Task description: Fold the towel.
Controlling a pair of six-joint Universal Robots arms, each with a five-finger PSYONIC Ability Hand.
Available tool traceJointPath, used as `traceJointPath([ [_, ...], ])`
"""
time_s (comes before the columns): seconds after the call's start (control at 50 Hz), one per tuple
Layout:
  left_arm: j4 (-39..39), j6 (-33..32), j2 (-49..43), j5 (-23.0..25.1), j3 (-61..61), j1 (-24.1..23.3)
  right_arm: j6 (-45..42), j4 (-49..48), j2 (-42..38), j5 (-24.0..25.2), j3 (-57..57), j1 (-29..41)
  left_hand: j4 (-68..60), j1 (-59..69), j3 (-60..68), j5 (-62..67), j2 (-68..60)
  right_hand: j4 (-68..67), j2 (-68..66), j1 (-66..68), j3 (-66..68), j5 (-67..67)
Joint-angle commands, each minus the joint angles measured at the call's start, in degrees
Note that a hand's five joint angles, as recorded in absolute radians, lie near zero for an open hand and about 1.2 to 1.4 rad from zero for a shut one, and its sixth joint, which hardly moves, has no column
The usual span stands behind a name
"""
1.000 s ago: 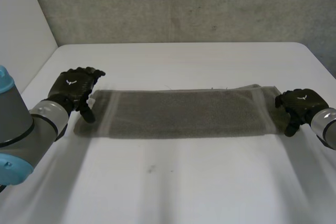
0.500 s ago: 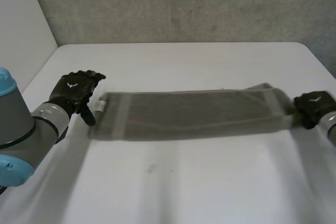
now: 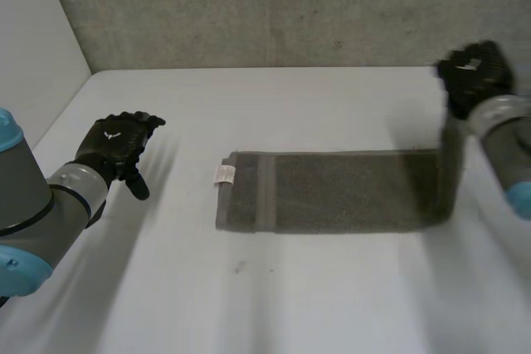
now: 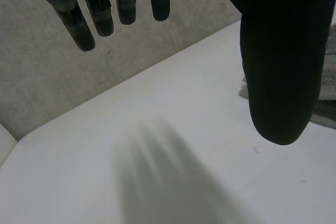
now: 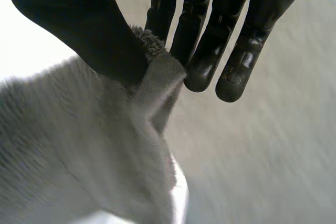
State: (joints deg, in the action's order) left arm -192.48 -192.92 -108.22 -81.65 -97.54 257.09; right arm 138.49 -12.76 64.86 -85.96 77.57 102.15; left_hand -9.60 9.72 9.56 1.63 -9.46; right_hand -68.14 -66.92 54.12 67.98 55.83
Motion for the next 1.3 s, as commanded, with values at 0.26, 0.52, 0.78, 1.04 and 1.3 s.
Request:
traceJointPath([
  [0.26,0.0,0.0,0.12,0.0,-0.63,-0.36,0.03,-4.64,-19.67,12.39,-5.24,31.26,-0.45,0.33,0.49,-1.58,-0.59,-11.86,-13.08,25.88,12.02,14.17],
  [0.52,-0.7,0.18,-0.14,-0.08,1.74,-6.08,4.24,-3.94,-13.01,5.19,-5.59,29.34,-0.45,0.33,0.49,-1.58,-0.59,58.14,56.92,-44.12,-57.98,-55.83],
  [0.78,-4.48,3.78,-5.07,-0.44,9.47,-16.45,25.6,5.2,-0.79,3.96,9.62,13.52,-1.46,1.34,1.5,-0.57,-1.6,58.14,56.92,-44.12,-57.98,-55.83],
  [1.04,-3.87,0.98,-23.08,-1.4,17.39,-20.14,25.34,-2.7,-4.39,5.01,20.6,4.38,-2.97,2.85,3.01,0.94,-3.11,22.68,21.46,-8.65,-22.52,-20.36],
  [1.3,-3.25,-2.9,-13.61,-7.73,9.13,-19.97,12.0,-4.29,-3.87,3.08,12.27,5.95,-2.47,2.35,2.51,0.44,-2.61,-11.86,-13.08,25.88,12.02,14.17],
])
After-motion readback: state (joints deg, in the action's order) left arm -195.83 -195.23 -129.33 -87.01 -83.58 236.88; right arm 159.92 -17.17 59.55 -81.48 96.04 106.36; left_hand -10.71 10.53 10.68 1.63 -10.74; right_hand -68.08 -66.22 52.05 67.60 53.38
